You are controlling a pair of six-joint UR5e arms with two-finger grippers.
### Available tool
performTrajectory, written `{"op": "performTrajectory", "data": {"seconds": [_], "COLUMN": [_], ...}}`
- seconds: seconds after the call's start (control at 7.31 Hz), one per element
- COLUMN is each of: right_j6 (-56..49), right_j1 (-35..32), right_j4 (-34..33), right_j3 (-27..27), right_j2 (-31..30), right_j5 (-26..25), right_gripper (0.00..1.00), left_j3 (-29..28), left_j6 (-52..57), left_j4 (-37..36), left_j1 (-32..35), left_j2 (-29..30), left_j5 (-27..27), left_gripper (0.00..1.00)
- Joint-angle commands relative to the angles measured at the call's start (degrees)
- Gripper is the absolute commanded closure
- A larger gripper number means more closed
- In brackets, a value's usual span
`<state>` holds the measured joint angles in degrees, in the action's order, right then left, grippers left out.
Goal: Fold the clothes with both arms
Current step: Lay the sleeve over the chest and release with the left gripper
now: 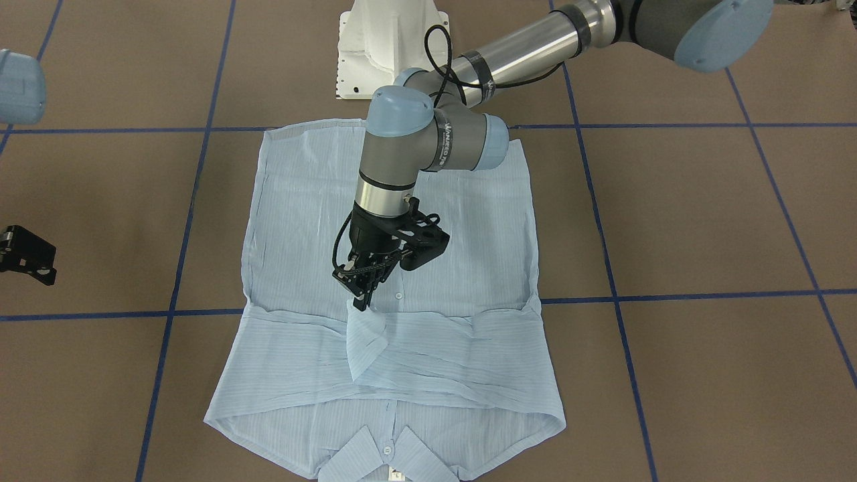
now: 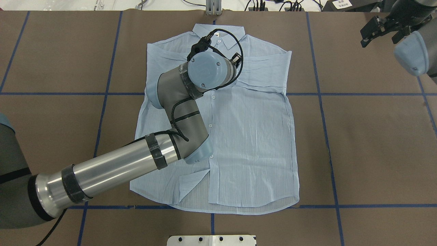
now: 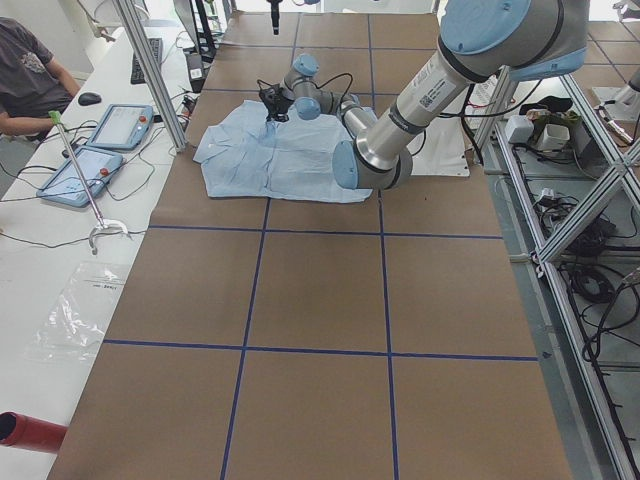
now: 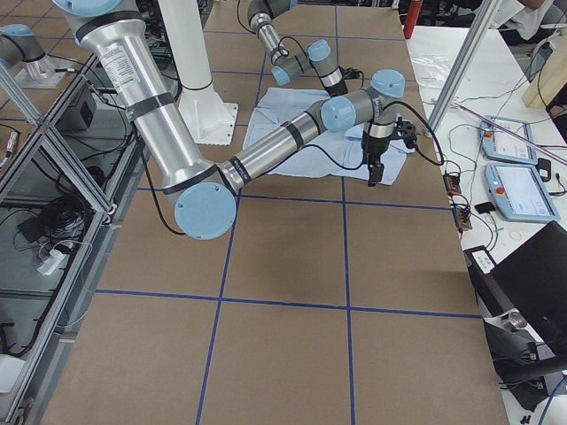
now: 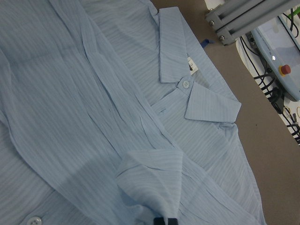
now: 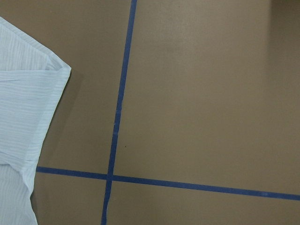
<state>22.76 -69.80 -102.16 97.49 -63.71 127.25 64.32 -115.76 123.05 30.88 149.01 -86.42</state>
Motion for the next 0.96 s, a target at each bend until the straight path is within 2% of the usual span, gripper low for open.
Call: {"op": "performTrajectory", "data": {"seconds": [0.0, 0.27, 0.82], "right_j6": [0.00, 0.35, 0.53], "right_j1": [-0.07, -0.07, -0.07], "right_j4": [0.20, 0.20, 0.64], "right_j3": [0.07, 0.25, 0.42], "right_j2": [-0.01, 0.60, 0.78], "right_j5": [0.02, 0.10, 0.19], "right_gripper": [0.00, 0.00, 0.00], "left_j3": [-4.52, -3.15, -2.88], "left_j6": [3.75, 15.35, 17.76], "left_j4": [5.33, 5.88, 6.76], "left_j1": [-4.58, -5.75, -4.17], "left_j2": [3.10, 3.04, 2.42], "left_j5": [0.03, 0.99, 0.99], "left_gripper": [0.01, 0.00, 0.00]}}
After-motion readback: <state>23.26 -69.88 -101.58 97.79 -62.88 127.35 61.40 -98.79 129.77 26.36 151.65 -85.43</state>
